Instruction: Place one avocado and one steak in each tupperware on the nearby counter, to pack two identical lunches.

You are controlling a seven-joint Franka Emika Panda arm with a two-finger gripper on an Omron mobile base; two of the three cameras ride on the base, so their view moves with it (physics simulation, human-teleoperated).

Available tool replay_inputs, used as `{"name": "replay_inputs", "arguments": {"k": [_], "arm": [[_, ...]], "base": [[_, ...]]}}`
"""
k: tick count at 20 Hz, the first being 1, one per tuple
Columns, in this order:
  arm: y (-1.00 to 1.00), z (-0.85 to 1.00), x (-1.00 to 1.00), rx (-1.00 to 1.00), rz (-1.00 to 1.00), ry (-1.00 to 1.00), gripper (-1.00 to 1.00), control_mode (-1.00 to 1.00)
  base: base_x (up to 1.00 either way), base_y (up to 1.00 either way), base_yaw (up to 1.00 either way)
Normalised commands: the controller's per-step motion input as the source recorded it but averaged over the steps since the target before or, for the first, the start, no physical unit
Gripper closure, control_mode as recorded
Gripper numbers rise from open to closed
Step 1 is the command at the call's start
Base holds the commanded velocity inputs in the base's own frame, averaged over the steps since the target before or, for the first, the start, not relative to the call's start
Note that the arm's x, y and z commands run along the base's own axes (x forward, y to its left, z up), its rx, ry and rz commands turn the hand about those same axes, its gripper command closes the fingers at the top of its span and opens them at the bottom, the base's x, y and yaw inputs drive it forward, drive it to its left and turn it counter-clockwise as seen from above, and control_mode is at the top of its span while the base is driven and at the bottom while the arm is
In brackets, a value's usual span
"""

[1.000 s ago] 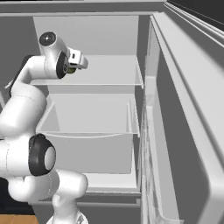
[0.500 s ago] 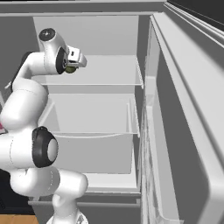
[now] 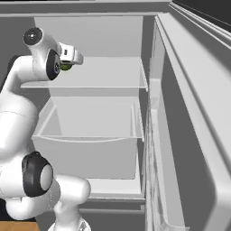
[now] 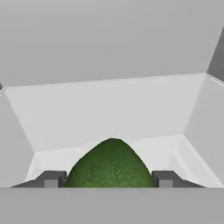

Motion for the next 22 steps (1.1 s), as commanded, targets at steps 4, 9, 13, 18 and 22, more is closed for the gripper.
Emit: {"name": "replay_inputs", "arguments": {"k": [4,9,13,18,22], "arm": [[0.0,0.23,-1.0,0.08,0.05,-0.54,1.0,-1.0],[-0.02,0.69,-1.0,0.1,0.0,-0.31,1.0,-1.0],[-0.2,0.27,-1.0,0.07,-0.01,0.07,1.0,-1.0],[-0.37,-0.46,-1.0,0.0,0.0,0.35,1.0,-1.0],[-0.29,-0.95,-1.0,-0.01,0.0,0.62,1.0,-1.0]], "base": [[0.0,0.0,0.0],[0.0,0.0,0.0],[0.0,0.0,0.0],[0.0,0.0,0.0],[0.0,0.0,0.0]]}}
